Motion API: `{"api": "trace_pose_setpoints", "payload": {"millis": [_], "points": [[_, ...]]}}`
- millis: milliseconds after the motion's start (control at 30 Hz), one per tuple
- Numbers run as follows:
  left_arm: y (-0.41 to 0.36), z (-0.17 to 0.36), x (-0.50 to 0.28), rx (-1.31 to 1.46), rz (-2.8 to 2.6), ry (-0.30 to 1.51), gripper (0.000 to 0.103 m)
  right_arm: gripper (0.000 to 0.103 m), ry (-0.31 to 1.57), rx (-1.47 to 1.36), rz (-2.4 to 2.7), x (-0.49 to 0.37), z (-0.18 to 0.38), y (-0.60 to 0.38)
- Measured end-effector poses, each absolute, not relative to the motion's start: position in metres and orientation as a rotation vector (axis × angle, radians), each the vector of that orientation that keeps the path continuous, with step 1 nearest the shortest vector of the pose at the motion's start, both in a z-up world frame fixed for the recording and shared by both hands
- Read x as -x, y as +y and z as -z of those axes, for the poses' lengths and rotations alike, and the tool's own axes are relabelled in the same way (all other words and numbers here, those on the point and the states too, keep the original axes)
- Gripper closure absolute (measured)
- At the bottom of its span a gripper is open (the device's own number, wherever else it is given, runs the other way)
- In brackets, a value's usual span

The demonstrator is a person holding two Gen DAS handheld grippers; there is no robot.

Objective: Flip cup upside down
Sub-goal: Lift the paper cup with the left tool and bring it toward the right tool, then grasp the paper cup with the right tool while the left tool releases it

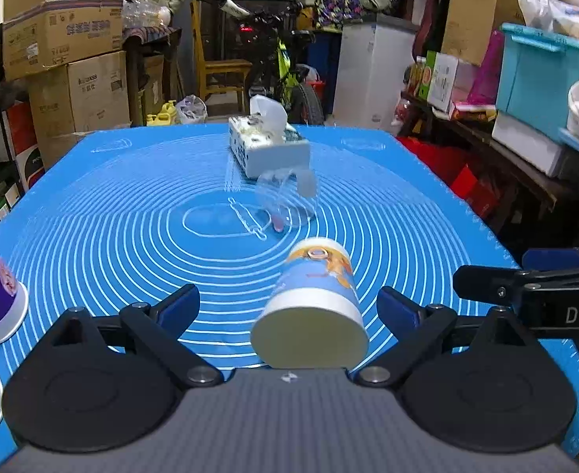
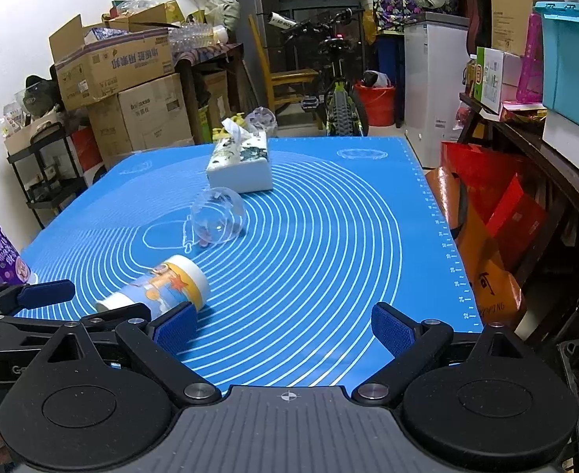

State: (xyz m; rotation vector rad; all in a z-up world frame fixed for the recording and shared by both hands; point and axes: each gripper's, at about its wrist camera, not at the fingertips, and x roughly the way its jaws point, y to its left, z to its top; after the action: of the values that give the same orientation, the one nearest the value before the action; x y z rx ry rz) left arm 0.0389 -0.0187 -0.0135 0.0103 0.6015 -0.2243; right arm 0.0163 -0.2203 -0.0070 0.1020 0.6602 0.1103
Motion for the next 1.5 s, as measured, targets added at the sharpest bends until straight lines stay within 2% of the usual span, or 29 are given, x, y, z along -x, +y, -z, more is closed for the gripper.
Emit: {"api": "trace_pose_setpoints", "payload": {"millis": [233, 533, 733, 933, 967, 1233, 1500], "points": [[-0.002, -0.010, -0.031, 0.002, 0.153, 0.574, 0.007, 0.008, 0.730, -0.124, -0.169, -0.029, -0.010, -0.216], [0.039, -0.004, -0.055, 0.036, -0.012, 0.593, 0.007, 0.008, 0.913, -0.265, -0.257, -0.081, -0.001, -0.191], [0.051, 0.008, -0.067, 0.009, -0.072, 0.604, 0.007, 0.013, 1.056, -0.348, -0.264, -0.118, 0.023, -0.176], [0.052, 0.011, -0.067, 0.005, -0.056, 0.615, 0.007, 0.027, 1.139, -0.313, -0.276, -0.134, 0.036, -0.160], [0.053, 0.011, -0.067, 0.005, -0.053, 0.615, 0.007, 0.032, 1.136, -0.310, -0.288, -0.133, 0.035, -0.158], [0.056, 0.014, -0.065, 0.031, -0.036, 0.632, 0.007, 0.034, 1.048, -0.256, -0.323, -0.121, 0.028, -0.150], [0.054, 0.012, -0.063, 0.043, -0.043, 0.624, 0.007, 0.037, 0.665, -0.085, -0.193, -0.086, 0.021, -0.141]]}}
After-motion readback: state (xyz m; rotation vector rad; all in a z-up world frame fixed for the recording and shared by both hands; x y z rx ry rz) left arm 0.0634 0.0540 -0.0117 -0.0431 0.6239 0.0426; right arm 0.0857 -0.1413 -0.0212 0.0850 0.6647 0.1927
